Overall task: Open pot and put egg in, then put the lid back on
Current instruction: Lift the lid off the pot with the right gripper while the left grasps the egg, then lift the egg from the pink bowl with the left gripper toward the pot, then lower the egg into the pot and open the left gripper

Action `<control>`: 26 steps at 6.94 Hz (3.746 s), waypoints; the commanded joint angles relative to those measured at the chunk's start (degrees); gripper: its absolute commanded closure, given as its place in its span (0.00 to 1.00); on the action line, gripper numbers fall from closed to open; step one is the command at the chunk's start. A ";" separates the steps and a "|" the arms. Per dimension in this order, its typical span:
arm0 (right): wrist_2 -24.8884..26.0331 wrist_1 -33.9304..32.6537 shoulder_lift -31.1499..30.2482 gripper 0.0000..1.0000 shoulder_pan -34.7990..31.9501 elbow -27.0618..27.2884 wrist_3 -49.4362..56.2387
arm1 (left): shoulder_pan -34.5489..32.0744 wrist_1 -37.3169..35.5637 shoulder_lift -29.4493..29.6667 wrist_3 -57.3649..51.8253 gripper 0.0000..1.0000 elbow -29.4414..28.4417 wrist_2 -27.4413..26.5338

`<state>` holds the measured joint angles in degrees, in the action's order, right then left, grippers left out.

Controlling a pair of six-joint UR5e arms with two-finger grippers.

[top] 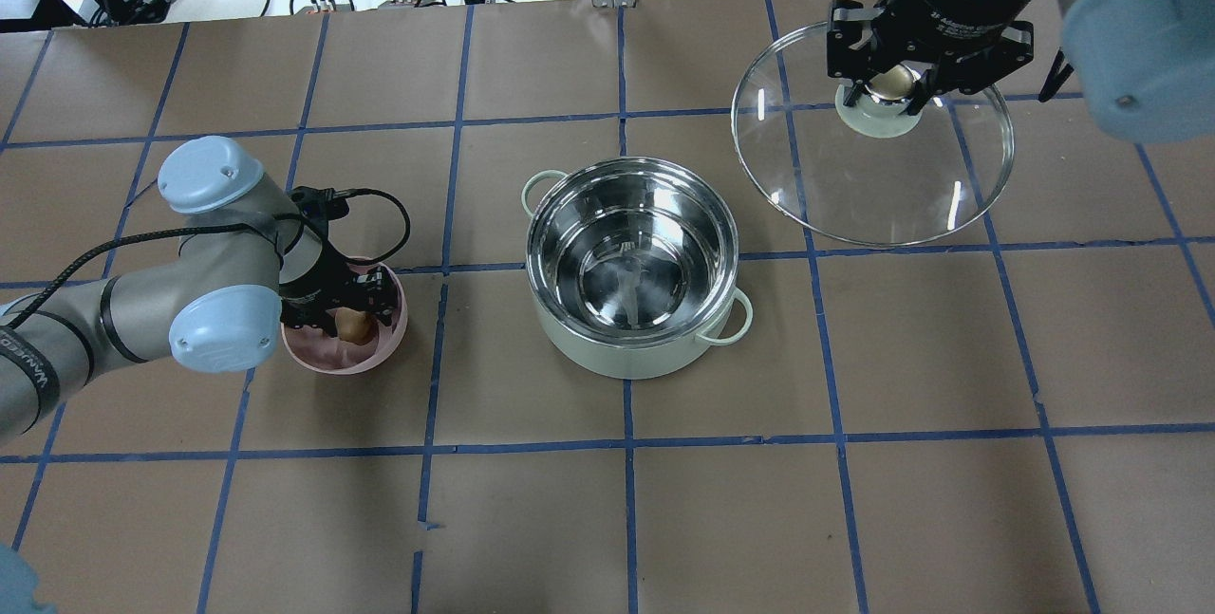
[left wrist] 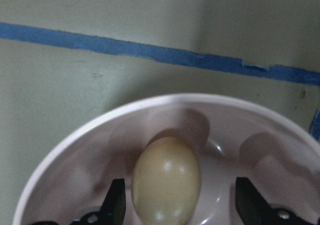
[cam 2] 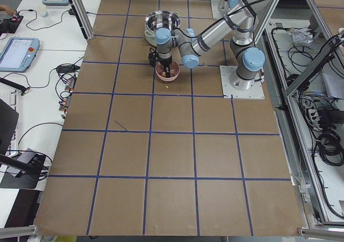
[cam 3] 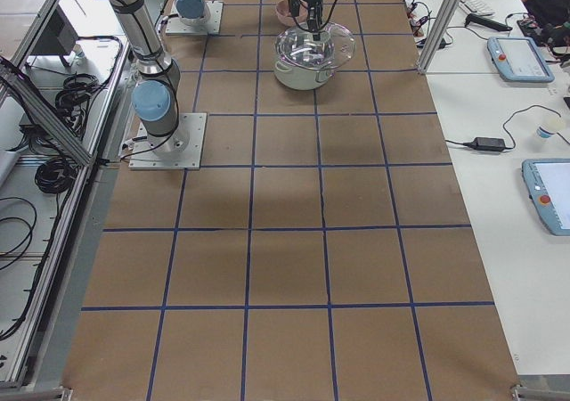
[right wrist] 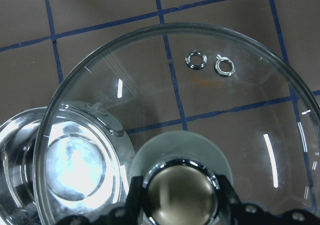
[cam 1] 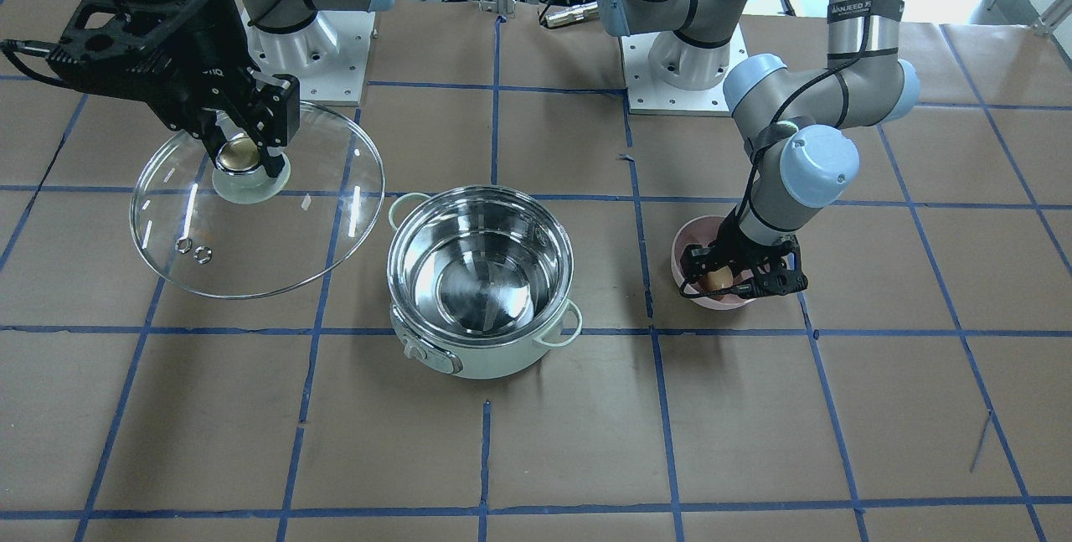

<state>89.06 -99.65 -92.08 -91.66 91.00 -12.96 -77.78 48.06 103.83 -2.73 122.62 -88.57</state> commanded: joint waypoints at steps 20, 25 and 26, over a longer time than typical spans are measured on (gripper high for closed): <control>0.77 0.42 -0.20 0.70 1.14 1.99 6.54 | -32.78 10.21 5.32 8.18 0.86 -24.45 -0.11; 0.77 0.33 -0.73 0.68 1.05 3.04 6.19 | -32.35 9.68 5.16 7.66 0.19 -25.23 -2.13; 0.77 0.42 -0.82 0.68 1.05 3.13 6.19 | -30.86 9.68 4.11 7.65 0.14 -25.68 -2.22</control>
<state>89.82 -99.27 -92.79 -90.57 93.97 -6.73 -109.87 57.78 108.79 5.04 97.57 -90.69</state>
